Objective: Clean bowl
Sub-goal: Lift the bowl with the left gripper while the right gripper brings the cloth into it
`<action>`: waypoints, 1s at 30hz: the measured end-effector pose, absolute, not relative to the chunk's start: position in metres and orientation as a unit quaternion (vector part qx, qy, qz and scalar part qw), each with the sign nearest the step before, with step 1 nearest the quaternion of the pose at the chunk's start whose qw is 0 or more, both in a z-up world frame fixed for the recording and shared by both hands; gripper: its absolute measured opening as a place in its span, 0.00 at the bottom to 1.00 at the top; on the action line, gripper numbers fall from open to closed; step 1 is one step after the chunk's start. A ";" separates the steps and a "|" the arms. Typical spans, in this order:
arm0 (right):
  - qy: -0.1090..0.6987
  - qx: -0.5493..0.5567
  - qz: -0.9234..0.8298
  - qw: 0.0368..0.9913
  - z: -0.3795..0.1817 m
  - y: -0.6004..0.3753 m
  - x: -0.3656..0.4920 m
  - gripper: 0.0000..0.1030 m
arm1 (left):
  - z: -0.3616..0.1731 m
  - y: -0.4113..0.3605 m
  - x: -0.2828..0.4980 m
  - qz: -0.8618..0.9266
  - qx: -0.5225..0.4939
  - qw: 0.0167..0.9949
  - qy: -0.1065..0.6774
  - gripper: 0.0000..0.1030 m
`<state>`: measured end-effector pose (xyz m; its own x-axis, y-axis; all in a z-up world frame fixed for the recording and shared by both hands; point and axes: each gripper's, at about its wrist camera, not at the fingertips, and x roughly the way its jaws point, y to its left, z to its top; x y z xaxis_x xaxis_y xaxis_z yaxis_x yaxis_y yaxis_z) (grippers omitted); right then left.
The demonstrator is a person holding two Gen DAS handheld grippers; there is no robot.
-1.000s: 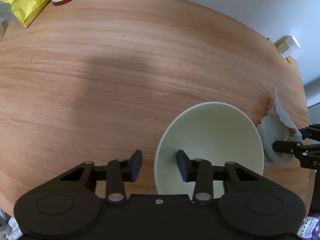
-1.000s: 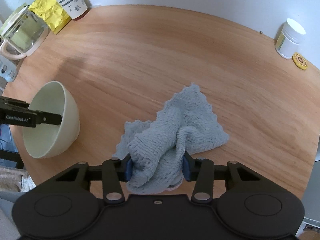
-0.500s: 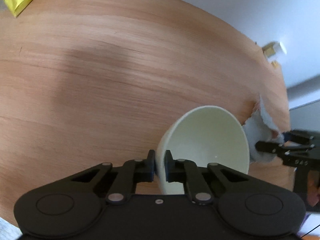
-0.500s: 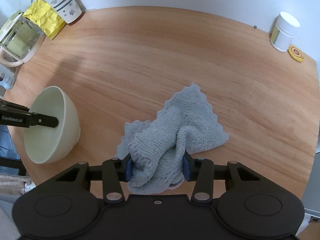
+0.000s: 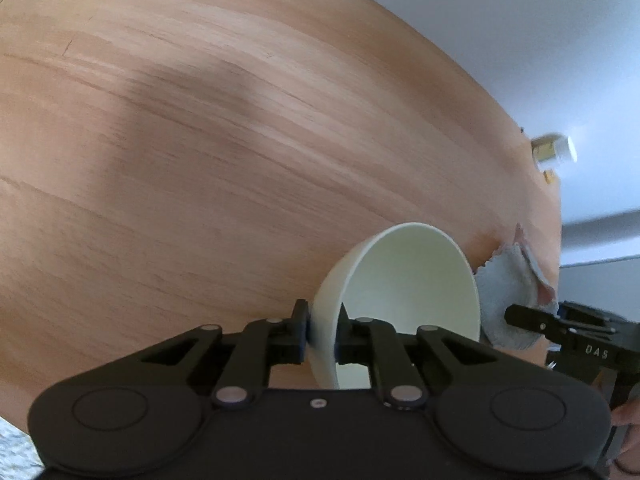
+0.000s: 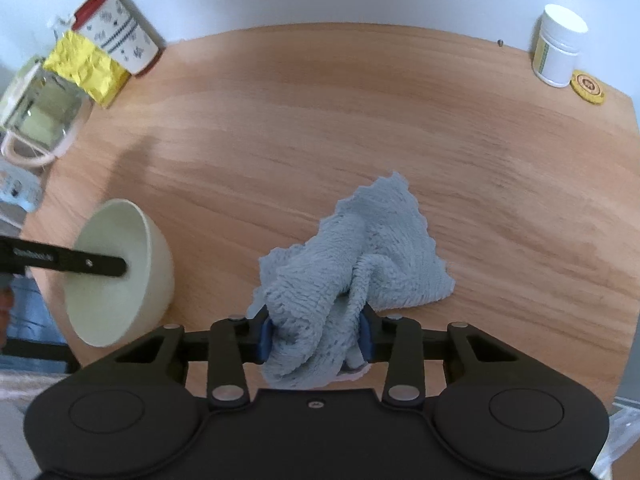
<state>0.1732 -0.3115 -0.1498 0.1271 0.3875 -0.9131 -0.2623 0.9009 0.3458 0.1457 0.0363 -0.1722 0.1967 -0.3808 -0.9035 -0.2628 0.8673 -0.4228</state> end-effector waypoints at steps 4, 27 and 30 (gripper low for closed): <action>0.612 0.083 0.227 0.753 -0.137 -0.317 0.177 0.38 | -0.172 0.044 0.143 -0.035 -0.292 0.725 0.623 0.13; 0.534 0.053 0.383 0.751 -0.053 -0.220 0.174 0.38 | -0.158 0.041 0.140 -0.027 -0.368 0.731 0.574 0.15; 0.544 0.014 0.390 0.743 -0.065 -0.203 0.170 0.38 | -0.154 0.040 0.138 -0.032 -0.367 0.735 0.569 0.15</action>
<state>0.1698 -0.2032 -0.0653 0.1045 0.5944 -0.7973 -0.5649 0.6953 0.4443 0.1383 0.0403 -0.1541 0.3501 -0.4652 -0.8130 -0.3697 0.7289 -0.5762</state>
